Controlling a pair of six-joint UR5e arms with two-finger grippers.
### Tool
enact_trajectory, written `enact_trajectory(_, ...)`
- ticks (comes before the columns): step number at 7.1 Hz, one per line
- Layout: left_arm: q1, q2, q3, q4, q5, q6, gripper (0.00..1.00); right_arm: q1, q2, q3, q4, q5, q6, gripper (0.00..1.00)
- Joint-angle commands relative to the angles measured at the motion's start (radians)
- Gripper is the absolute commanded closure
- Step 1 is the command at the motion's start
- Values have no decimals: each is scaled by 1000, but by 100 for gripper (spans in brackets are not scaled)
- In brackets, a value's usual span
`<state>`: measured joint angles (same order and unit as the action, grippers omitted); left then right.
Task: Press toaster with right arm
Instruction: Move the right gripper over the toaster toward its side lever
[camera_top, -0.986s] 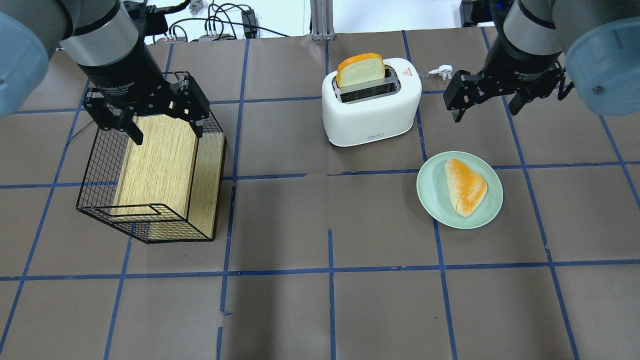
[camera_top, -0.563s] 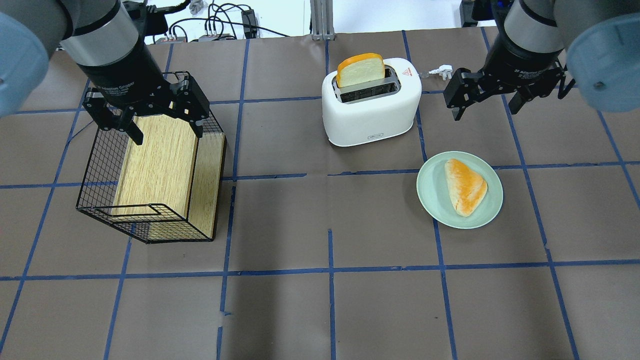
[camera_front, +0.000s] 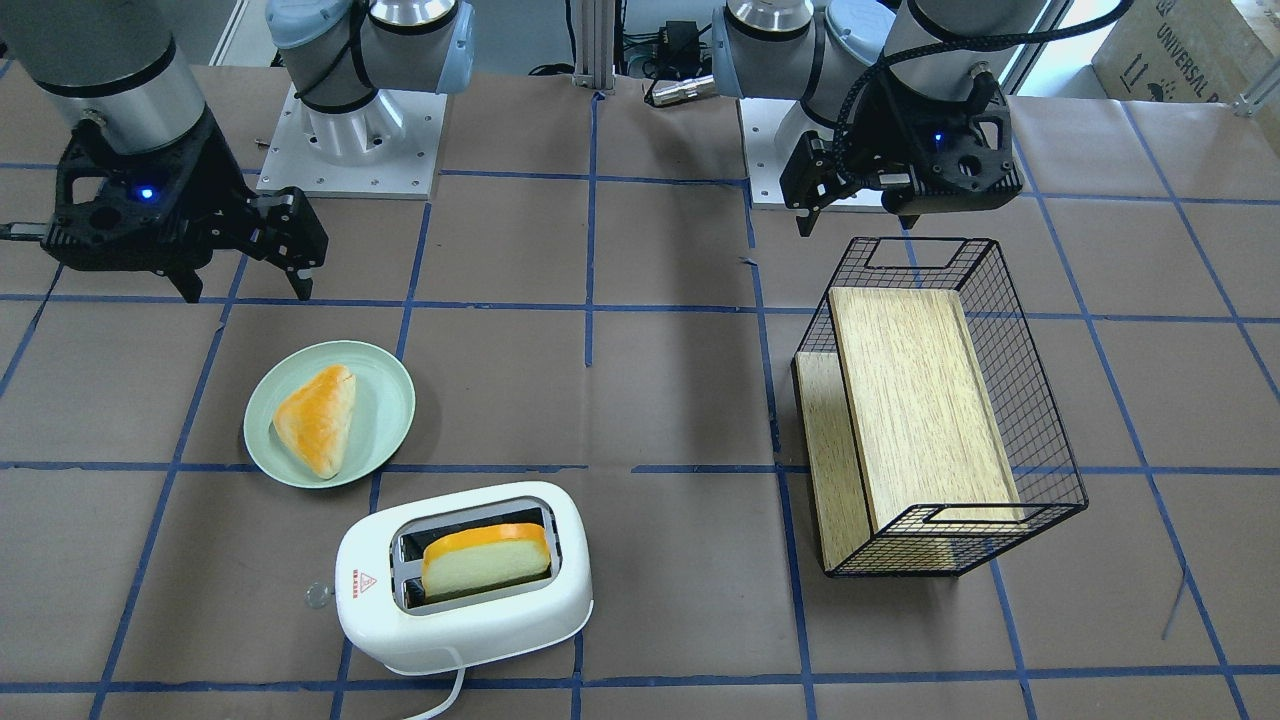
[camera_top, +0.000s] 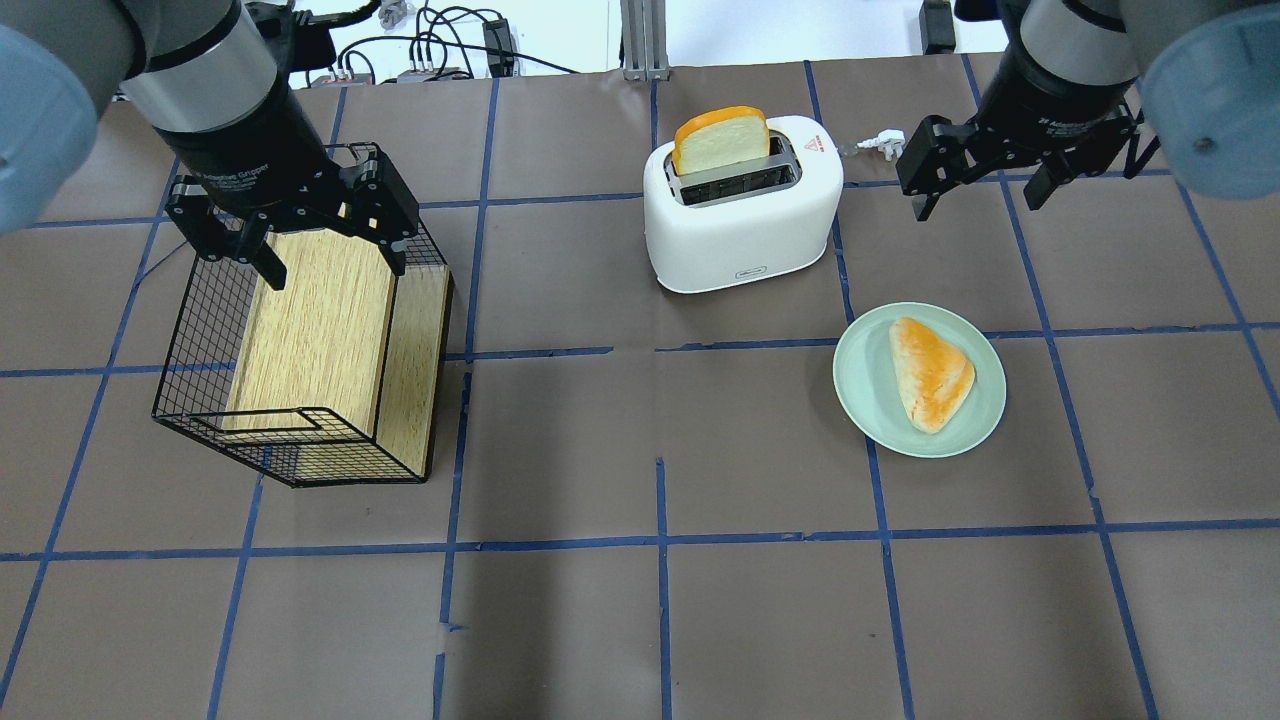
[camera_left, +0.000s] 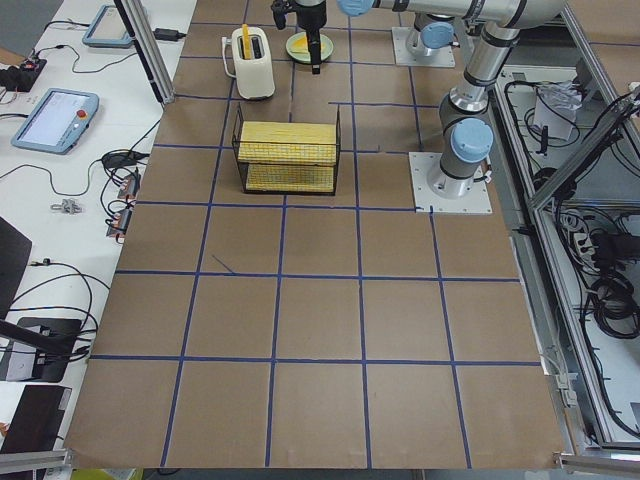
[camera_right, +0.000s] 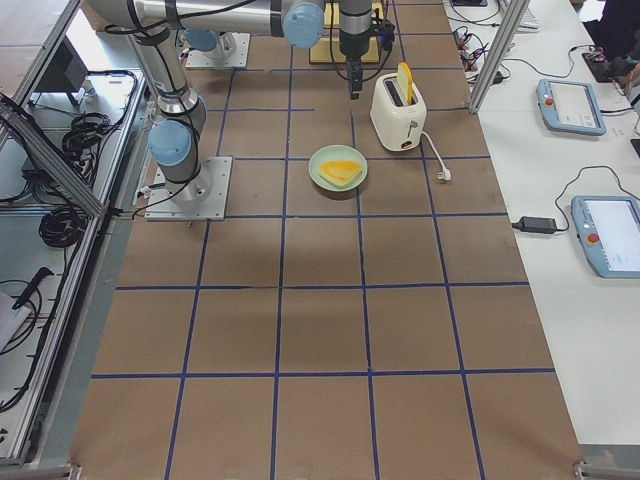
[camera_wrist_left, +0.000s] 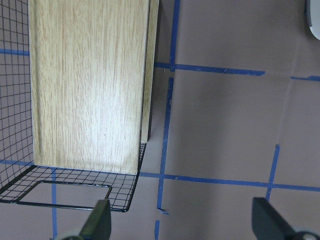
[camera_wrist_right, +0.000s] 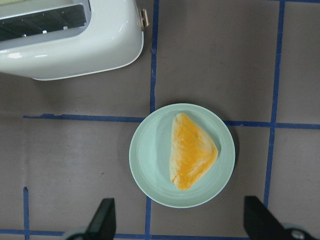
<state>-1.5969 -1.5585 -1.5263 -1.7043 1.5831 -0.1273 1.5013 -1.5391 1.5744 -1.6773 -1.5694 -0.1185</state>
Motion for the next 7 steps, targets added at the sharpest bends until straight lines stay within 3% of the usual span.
enact_trajectory(1, 0, 0, 0, 0, 0, 0, 0, -22, 80, -88, 11, 34, -24, 92)
enact_trajectory(3, 0, 0, 0, 0, 0, 0, 0, -22, 184, -158, -13, 148, -35, 94)
enact_trajectory(5, 0, 0, 0, 0, 0, 0, 0, -24, 389, -346, -35, 248, -58, 94)
enact_trajectory(7, 0, 0, 0, 0, 0, 0, 0, -27, 506, -483, -16, 304, -70, 94)
